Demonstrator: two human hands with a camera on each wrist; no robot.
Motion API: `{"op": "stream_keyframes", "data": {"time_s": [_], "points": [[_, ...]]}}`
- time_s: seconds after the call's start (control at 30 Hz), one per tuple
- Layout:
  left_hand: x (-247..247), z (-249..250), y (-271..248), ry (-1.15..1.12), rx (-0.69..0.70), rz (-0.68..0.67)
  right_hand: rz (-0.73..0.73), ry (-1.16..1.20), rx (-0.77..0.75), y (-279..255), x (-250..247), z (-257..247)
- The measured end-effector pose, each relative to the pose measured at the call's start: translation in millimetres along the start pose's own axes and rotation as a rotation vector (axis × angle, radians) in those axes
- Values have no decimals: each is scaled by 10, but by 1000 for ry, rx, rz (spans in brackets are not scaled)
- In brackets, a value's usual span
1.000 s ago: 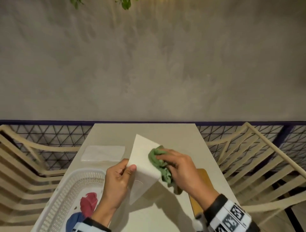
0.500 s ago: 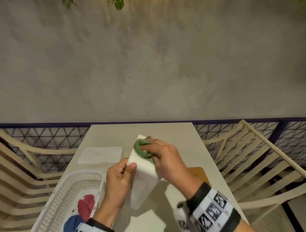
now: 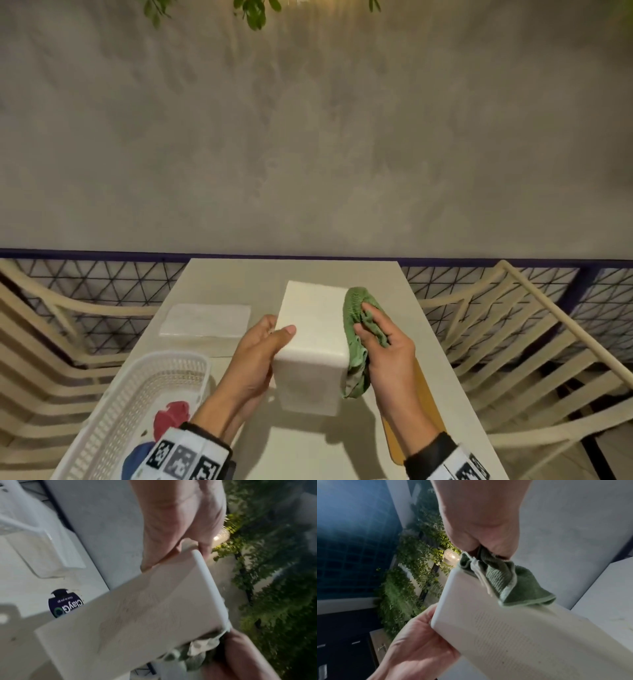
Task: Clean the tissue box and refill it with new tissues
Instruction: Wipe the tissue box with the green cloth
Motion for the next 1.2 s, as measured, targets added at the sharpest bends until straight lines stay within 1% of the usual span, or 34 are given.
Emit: {"op": "stream_keyframes", "data": {"time_s": [0.03, 0.13, 0.2, 0.23, 0.3, 0.37, 0.43, 0.47, 0.5, 0.53, 0.57, 0.6, 0.63, 0.7, 0.77, 0.8, 0.87, 0.9, 0.93, 1.0, 1.07, 1.1, 1.13, 1.2], "points": [[-16, 8, 27, -40, -42, -41, -6, -1, -8, 10, -29, 6], [-12, 44, 80, -17, -156, -143, -55, -64, -51, 20, -129, 55], [33, 69, 111, -28, -214, -117, -121, -194, -108, -30, -172, 109], [54, 78, 126, -16, -226, -92, -160, -304, -155, -67, -188, 139], [77, 67, 142, 70, -219, -64, -240, -567, -298, -131, -224, 218], [66, 34, 132, 185, -194, -74, -277, -782, -434, -175, -258, 308], [49, 14, 77, 278, -170, -79, -255, -889, -540, -186, -279, 351], [39, -4, 43, 319, -142, -87, -226, -893, -558, -167, -263, 322], [42, -24, -2, 364, -105, -95, -206, -884, -535, -135, -230, 259], [50, -50, -42, 417, -54, -92, -223, -875, -475, -98, -174, 166], [63, -71, -77, 474, -2, -86, -280, -879, -414, -69, -89, 76], [64, -107, -101, 516, 52, -72, -349, -886, -399, -65, 13, -3], [64, -113, -130, 528, 92, -51, -416, -892, -425, -96, 130, -77], [19, -91, -164, 500, 166, 7, -526, -875, -523, -222, 300, -169], [-28, -52, -243, 487, 240, 5, -587, -810, -594, -251, 239, -155], [-39, -50, -297, 482, 260, -21, -580, -799, -576, -183, 162, -166], [-20, -76, -399, 499, 268, -77, -486, -869, -475, 47, 62, -193], [-40, -124, -419, 521, 271, -82, -452, -895, -434, 121, 84, -207], [-51, -157, -418, 518, 285, -75, -448, -903, -427, 135, 171, -233], [-109, -134, -395, 508, 331, -25, -505, -837, -500, -11, 367, -281], [-212, -101, -397, 539, 377, -2, -605, -723, -549, -197, 349, -251], [-240, -96, -422, 567, 381, -23, -616, -701, -531, -220, 270, -231], [-253, -106, -456, 595, 373, -56, -599, -724, -500, -170, 194, -226], [-194, -119, -525, 623, 372, -111, -521, -847, -424, 54, 149, -219]]}}
Point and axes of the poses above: each hand's wrist, its own y-axis towards the middle knuckle, its own x-axis out of the palm, z = x × y, the point moved 1 cm from there along y, towards the middle knuckle, and after that the axes turned 2 degrees about y, right-handed, at the moved point
